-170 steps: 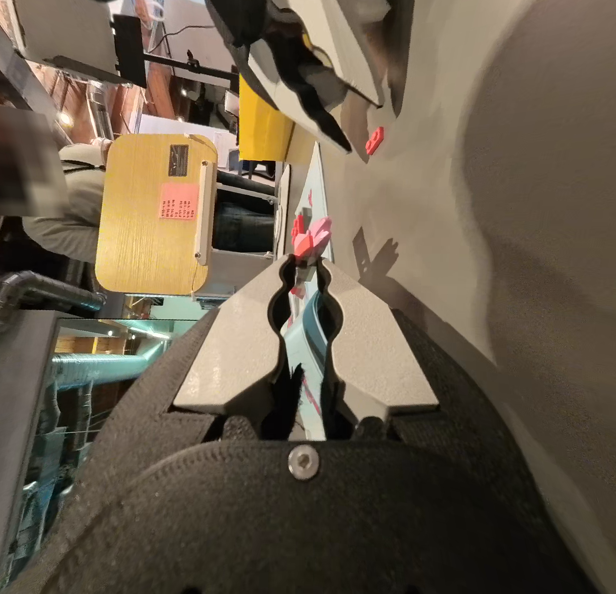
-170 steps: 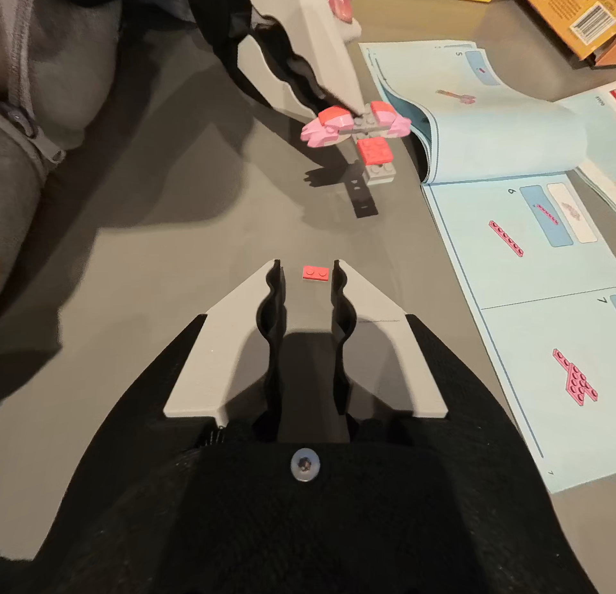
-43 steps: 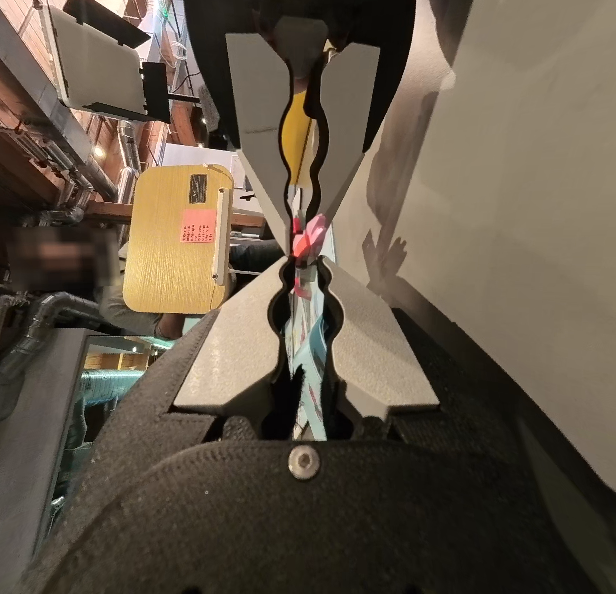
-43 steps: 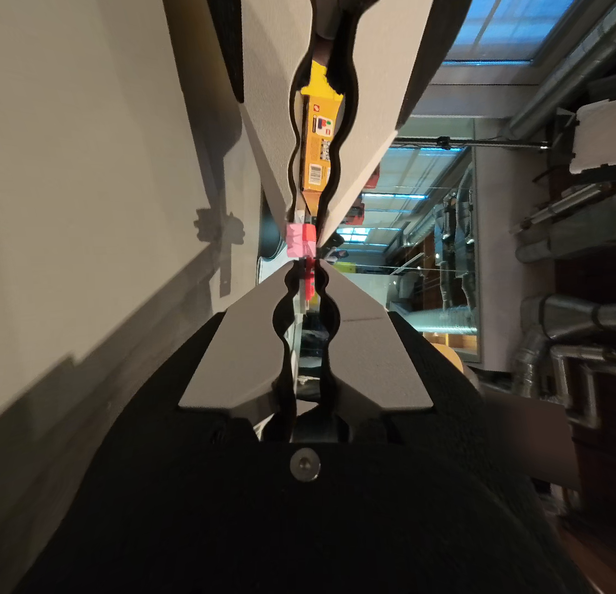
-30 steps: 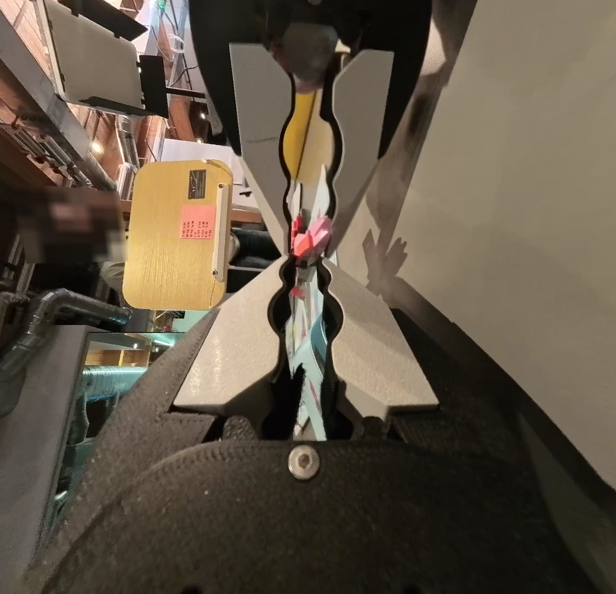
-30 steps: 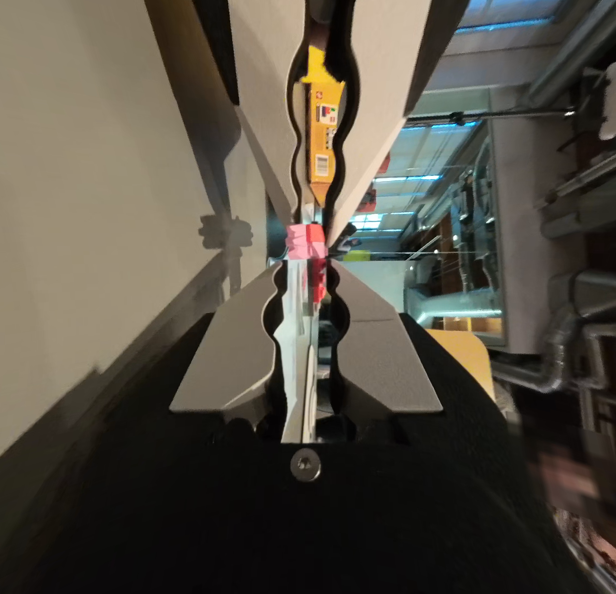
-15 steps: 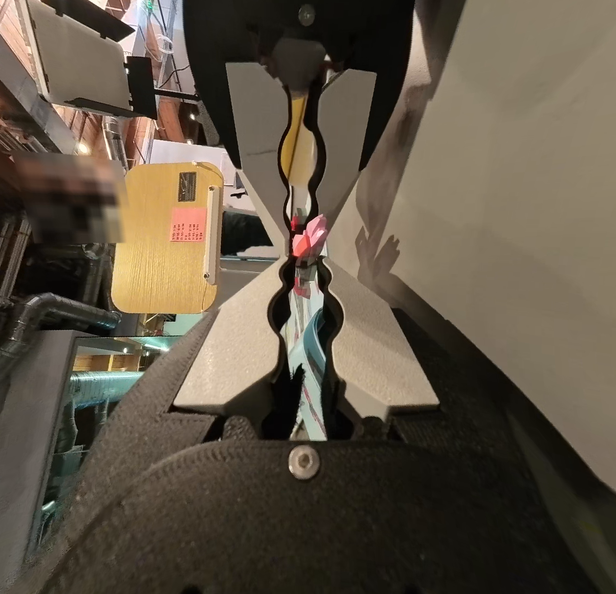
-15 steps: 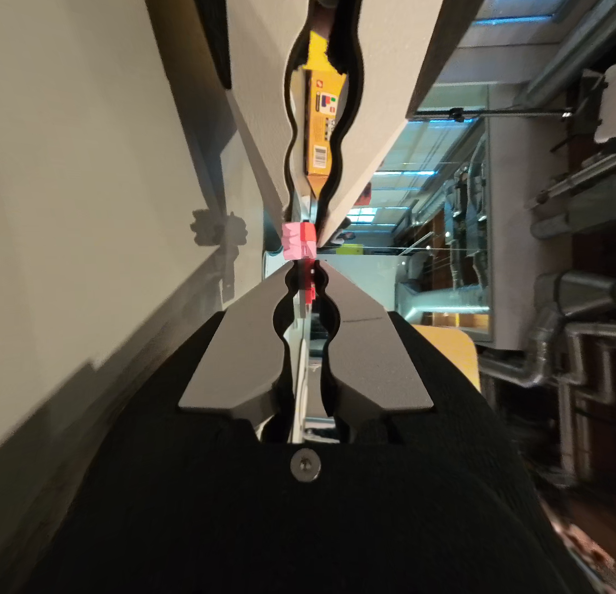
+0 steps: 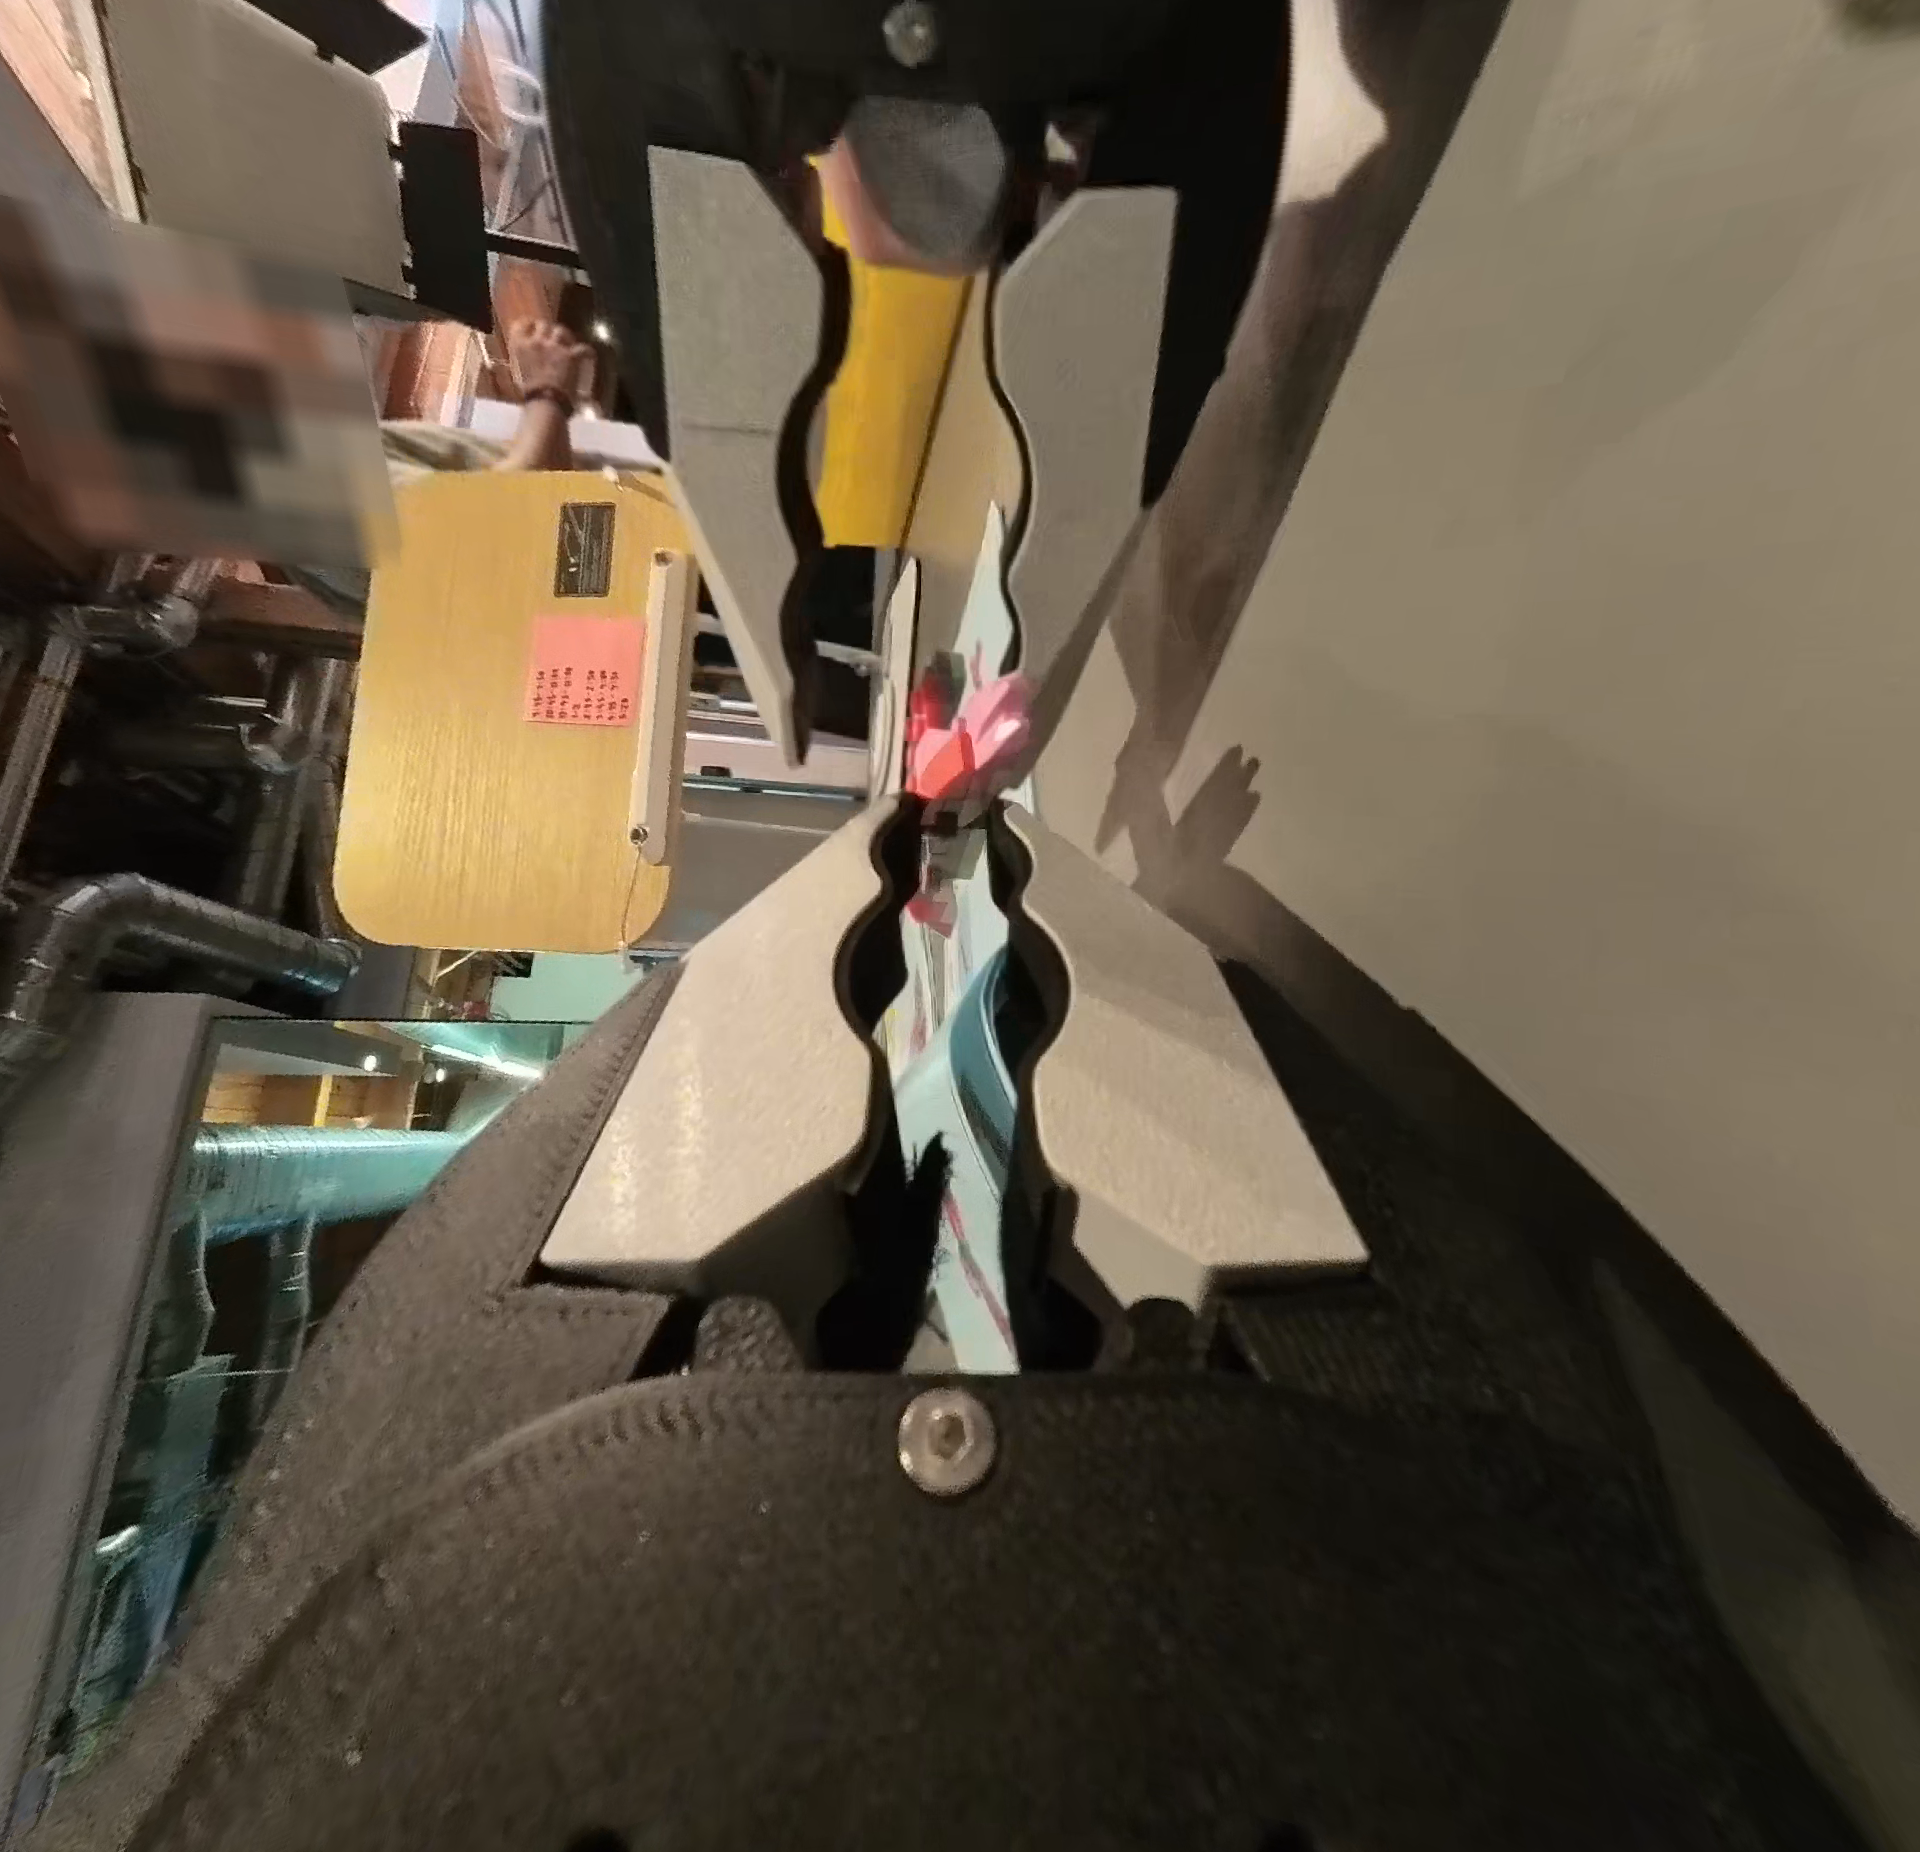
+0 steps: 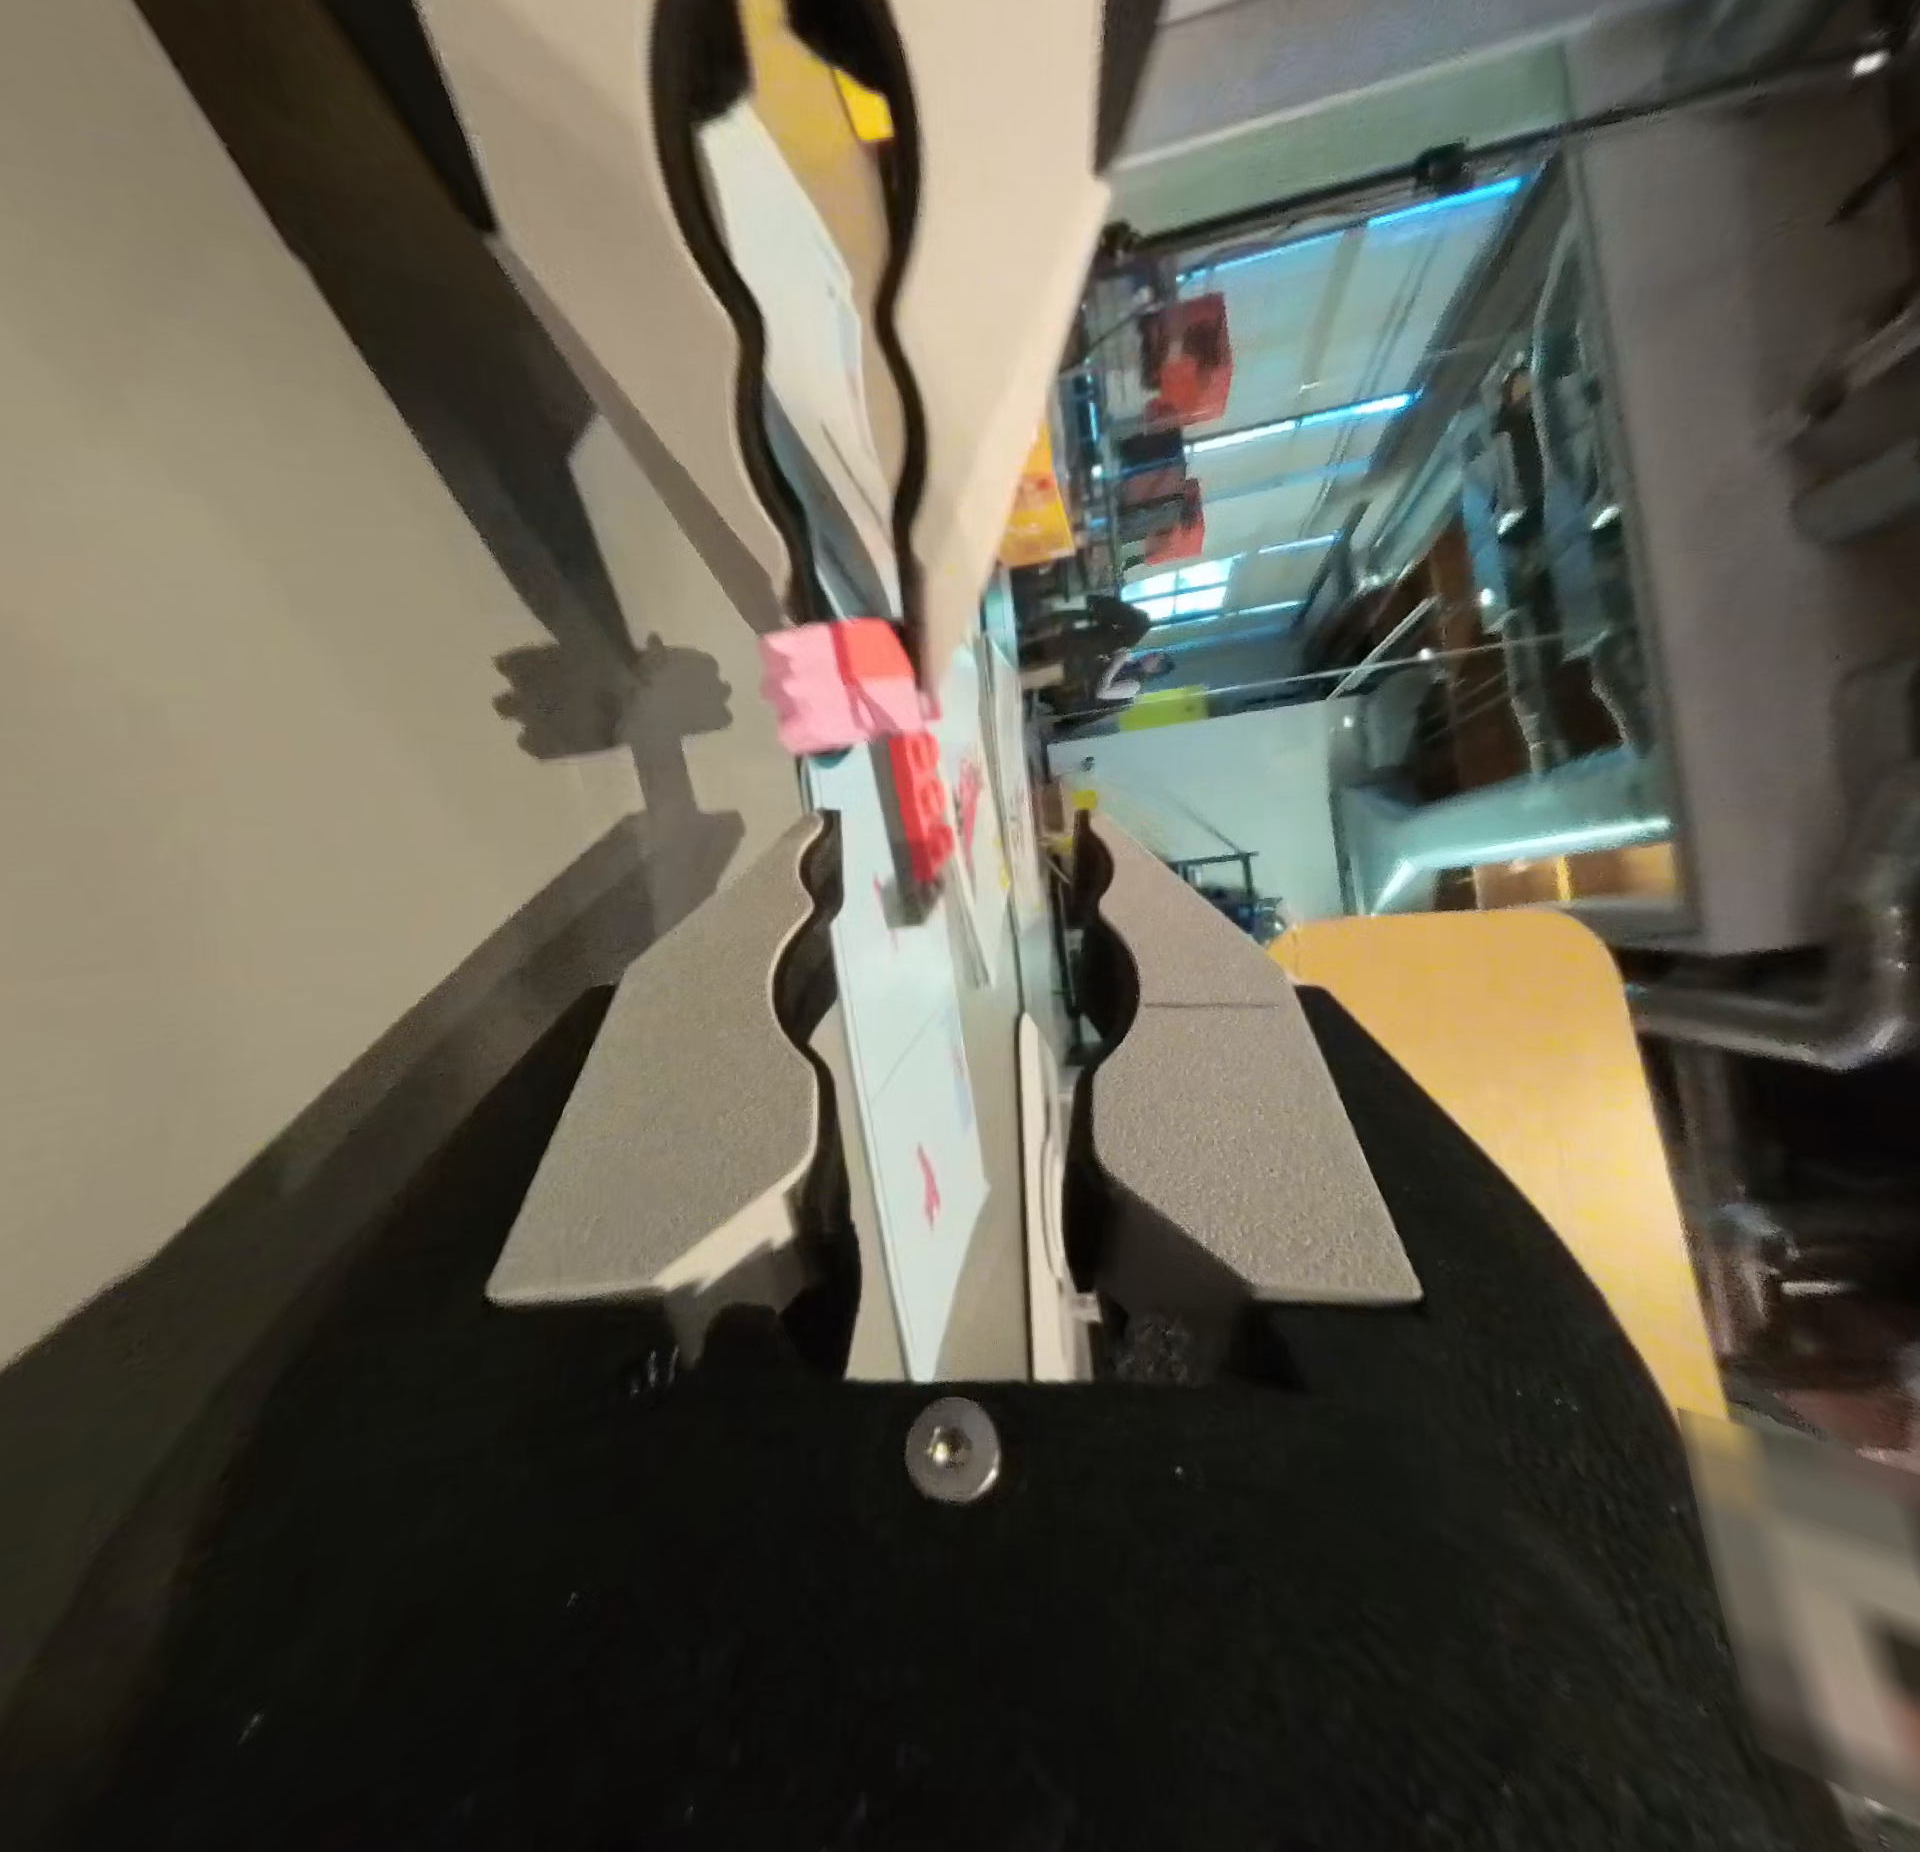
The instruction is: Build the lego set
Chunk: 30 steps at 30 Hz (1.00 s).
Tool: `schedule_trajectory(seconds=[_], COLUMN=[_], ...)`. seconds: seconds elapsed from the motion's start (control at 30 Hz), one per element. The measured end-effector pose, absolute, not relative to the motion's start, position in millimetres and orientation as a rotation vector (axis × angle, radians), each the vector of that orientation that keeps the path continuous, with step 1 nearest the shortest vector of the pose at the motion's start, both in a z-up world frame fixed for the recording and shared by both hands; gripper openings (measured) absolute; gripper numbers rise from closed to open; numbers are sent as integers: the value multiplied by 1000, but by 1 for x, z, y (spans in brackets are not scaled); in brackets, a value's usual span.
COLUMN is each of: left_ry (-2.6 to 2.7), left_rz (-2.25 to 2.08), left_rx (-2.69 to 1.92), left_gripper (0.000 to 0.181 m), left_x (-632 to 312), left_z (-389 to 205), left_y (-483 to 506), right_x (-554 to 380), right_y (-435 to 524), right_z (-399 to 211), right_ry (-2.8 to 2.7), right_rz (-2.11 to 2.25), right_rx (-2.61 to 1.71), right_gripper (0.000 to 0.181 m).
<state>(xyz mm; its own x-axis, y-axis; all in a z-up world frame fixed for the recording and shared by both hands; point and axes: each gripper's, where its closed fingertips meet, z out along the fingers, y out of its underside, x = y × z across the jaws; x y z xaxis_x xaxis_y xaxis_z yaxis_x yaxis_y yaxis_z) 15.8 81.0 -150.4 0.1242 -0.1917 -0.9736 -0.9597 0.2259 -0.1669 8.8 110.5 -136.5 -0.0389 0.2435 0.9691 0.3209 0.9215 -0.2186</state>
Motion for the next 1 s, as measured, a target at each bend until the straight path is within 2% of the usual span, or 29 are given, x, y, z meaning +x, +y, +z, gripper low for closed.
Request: schedule_trajectory(seconds=[0.23, 0.47, 0.5, 0.57, 0.6, 0.8, 1.0], left_ry=[1320, 1334, 1319, 1326, 1333, 1301, 1329], left_rz=[827, 822, 818, 801, 801, 777, 801], left_rx=[-1195, -1218, -1223, -1249, -1251, -1249, -1253], left_gripper=[12, 12, 12, 12, 12, 12, 12], left_x=[19, 18, 17, 16, 16, 17, 16], left_z=[-147, -152, -150, -153, -155, -150, -154], left_y=[79, 80, 81, 81, 82, 81, 82], right_x=[14, 14, 14, 14, 14, 15, 14], right_y=[101, 102, 103, 108, 108, 103, 104], right_z=[-136, -143, -140, -136, -137, -140, -148], right_ry=[-1610, -1645, -1633, -1615, -1619, -1623, -1664], right_rz=[-144, -101, -49, -10, -5, -95, -89], right_rx=[-277, -334, -383, -444, -453, -345, -375], right_gripper=[7, 6, 9, 33, 36, 7, 7])
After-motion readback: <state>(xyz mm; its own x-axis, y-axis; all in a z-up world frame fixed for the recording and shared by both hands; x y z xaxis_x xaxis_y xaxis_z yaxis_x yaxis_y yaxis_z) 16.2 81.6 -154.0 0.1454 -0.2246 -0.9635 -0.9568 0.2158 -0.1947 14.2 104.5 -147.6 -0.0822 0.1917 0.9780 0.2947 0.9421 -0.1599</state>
